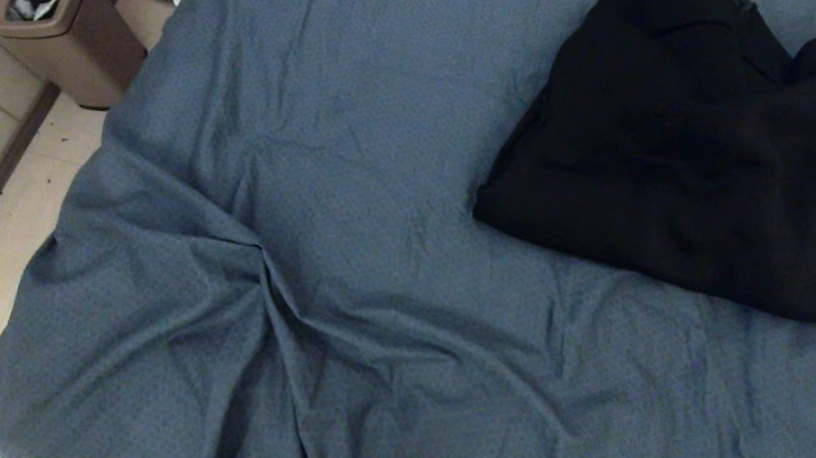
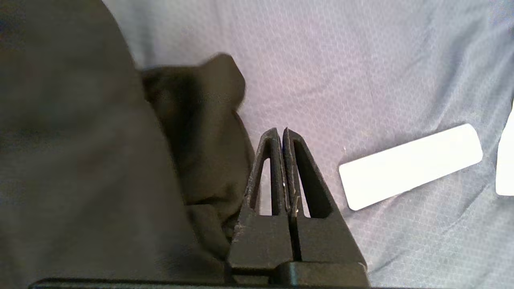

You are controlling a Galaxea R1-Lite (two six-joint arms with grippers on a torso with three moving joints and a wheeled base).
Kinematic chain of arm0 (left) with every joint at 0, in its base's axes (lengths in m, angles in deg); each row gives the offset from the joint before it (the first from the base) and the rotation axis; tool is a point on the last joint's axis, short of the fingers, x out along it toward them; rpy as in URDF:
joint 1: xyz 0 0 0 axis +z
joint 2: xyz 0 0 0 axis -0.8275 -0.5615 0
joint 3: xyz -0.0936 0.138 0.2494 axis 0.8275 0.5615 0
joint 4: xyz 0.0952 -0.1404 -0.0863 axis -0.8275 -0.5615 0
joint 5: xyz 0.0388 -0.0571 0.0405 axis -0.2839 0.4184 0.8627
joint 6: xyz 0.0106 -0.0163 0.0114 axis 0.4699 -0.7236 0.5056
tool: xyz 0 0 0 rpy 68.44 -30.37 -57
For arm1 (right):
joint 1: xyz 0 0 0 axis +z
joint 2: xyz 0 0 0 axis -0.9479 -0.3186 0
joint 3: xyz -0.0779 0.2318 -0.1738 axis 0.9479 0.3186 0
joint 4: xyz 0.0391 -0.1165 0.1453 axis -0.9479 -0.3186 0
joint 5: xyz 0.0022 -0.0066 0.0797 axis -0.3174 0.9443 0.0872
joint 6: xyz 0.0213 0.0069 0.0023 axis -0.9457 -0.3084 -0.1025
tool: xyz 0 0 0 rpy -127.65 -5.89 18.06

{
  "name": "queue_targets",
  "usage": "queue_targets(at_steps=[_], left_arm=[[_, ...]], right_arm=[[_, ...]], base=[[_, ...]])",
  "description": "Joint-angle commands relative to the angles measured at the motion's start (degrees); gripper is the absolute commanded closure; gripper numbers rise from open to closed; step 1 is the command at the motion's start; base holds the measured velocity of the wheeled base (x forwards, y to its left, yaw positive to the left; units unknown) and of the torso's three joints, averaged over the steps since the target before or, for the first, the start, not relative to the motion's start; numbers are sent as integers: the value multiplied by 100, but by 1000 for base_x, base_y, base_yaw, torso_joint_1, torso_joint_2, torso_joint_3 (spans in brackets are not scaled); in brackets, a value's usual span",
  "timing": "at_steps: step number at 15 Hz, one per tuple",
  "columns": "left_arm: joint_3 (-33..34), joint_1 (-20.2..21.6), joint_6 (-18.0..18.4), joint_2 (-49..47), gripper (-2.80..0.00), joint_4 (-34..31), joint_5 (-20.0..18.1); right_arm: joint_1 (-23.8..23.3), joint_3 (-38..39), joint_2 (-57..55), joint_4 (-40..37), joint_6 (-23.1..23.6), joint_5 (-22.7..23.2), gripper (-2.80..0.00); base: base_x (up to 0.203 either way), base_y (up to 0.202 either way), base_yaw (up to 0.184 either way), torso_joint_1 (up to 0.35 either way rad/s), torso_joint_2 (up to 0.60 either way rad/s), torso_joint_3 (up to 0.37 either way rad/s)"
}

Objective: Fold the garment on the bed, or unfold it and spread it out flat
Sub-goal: Unfold the black sweatshirt

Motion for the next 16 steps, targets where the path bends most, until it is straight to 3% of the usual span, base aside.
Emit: queue_targets(at_steps=[1,3,6,8,10,12,14,16], left_arm=[[-17,9,-4,0,0,-15,37],[-589,6,-59,-140,0,-136,94],[-2539,-3,-471,-1486,0,-726,23],[-3867,-11,-625,-2695,0,-1199,-354],[-4807,-17,-728,-3966,0,-1621,-908],[-5643,-164,-922,-5290,0,-1917,-1365],[-6450,-752,-1208,-6461,0,-2084,-1484],[-7211,-1852,-1438,-7519,0,-2156,-1207]], right_arm=[[58,-23,417,-74,-99,58,0],[236,-241,800,-606,-123,83,0],[382,-1149,834,-1923,-135,123,0],[723,-1517,729,-2878,-190,159,0],[1174,-1556,639,-3195,-238,161,0],[1296,-1667,336,-3237,-254,157,0],[1359,-1919,-38,-3241,-313,151,0],[1459,-2194,-365,-3240,-410,150,0]], base=[[0,0,0,0,0,0],[0,0,0,0,0,0],[0,0,0,0,0,0],[0,0,0,0,0,0],[0,0,0,0,0,0],[0,0,0,0,0,0],[0,0,0,0,0,0],[0,0,0,0,0,0]])
